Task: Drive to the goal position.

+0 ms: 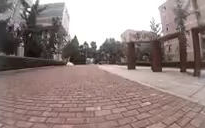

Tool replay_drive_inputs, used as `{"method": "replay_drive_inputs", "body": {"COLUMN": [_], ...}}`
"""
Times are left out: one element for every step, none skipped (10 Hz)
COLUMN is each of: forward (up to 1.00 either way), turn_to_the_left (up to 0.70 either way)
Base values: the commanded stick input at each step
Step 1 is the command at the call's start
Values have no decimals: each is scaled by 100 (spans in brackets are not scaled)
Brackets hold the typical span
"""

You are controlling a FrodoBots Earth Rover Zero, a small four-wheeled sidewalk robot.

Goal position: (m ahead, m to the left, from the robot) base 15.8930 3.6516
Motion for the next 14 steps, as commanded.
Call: {"method": "replay_drive_inputs", "body": {"forward": [70, 70, 70, 70, 70, 70, 70, 70, 70, 70, 70, 70, 70, 70], "turn_to_the_left": [14, 14, 13, 12, 8, 3, 0, 0, 0, 0, 0, 1, 10, 13]}}
